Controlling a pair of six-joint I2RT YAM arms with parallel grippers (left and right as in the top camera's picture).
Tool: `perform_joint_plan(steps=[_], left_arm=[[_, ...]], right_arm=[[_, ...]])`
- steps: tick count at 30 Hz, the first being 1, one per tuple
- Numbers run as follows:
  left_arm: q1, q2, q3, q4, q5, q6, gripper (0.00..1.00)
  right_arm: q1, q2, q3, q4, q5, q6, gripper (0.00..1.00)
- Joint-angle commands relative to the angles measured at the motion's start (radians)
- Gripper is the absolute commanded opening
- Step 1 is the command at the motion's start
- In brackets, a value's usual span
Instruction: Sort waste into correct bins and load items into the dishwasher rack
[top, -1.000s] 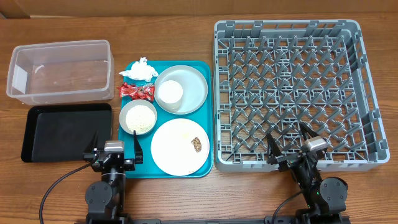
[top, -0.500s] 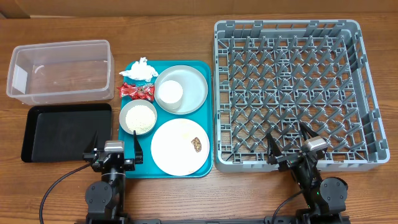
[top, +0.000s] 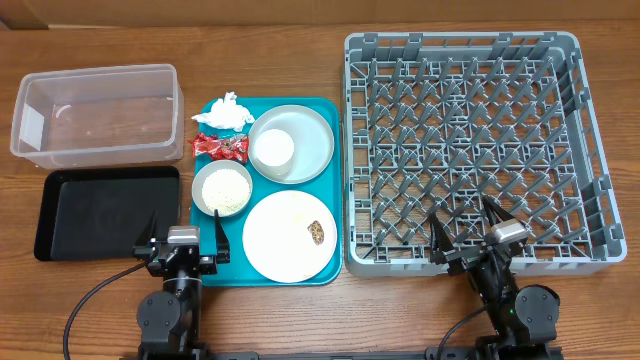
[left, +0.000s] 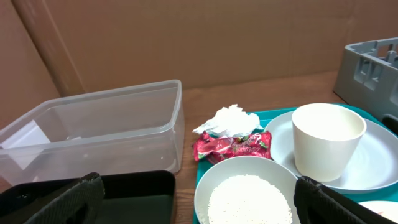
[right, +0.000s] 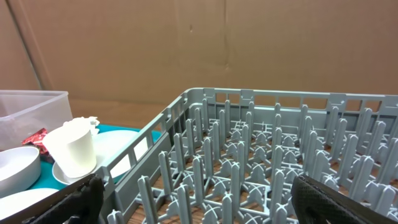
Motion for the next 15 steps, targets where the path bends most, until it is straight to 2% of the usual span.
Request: perform_joint_plan(steps=[1, 10, 15], left_arm=[[-0.005, -0.003, -0.003, 0.004, -0.023, 0.015, 1.00], [-0.005, -0.003, -0.003, 0.004, -0.023, 0.015, 1.00], [-0.005, -0.003, -0.003, 0.004, -0.023, 0.015, 1.00]], right_arm=[[0.008, -0.009, -0.011, 0.001, -0.053, 0.038, 1.00], [0.008, -0.009, 0.037, 0.026, -0.065, 0.299, 1.00], [0.008, 0.018, 0.198, -0.116, -0.064, 0.318, 1.00]])
